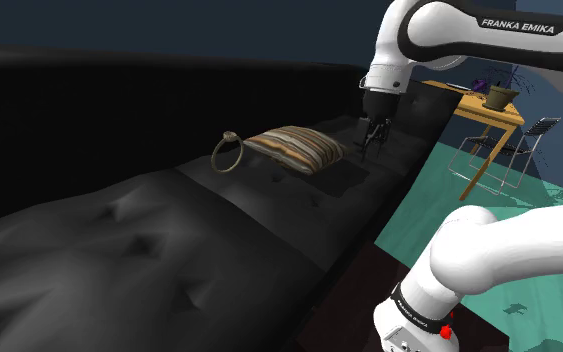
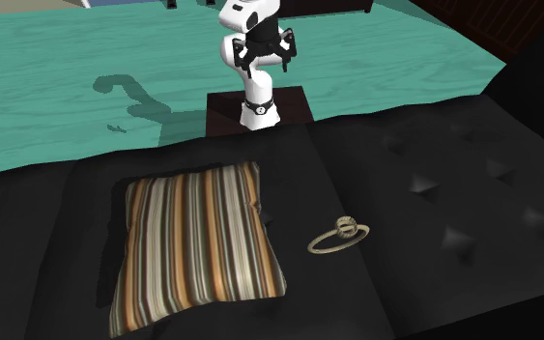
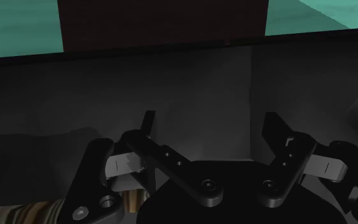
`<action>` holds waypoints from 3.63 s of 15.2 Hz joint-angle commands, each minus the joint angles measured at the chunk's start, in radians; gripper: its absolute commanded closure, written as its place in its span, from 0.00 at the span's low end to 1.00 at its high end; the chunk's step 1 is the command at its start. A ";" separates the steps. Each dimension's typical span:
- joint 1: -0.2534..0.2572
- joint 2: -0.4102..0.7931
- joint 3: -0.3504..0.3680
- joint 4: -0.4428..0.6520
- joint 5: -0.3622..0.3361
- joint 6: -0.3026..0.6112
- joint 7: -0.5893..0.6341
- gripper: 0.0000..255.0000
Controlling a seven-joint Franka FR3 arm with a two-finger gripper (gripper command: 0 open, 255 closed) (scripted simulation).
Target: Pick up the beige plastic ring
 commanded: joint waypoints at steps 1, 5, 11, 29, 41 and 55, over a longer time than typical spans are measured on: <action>0.000 0.000 0.000 0.000 0.000 0.000 0.000 0.00; 0.017 0.139 0.025 0.060 0.009 0.103 0.012 0.00; 0.036 0.350 0.059 0.186 0.011 0.223 0.033 0.00; 0.089 1.009 0.126 0.846 -0.076 0.318 0.120 0.00; 0.103 1.136 0.128 0.915 -0.099 0.389 0.133 0.00; 0.103 1.133 0.129 0.965 -0.098 0.336 0.132 1.00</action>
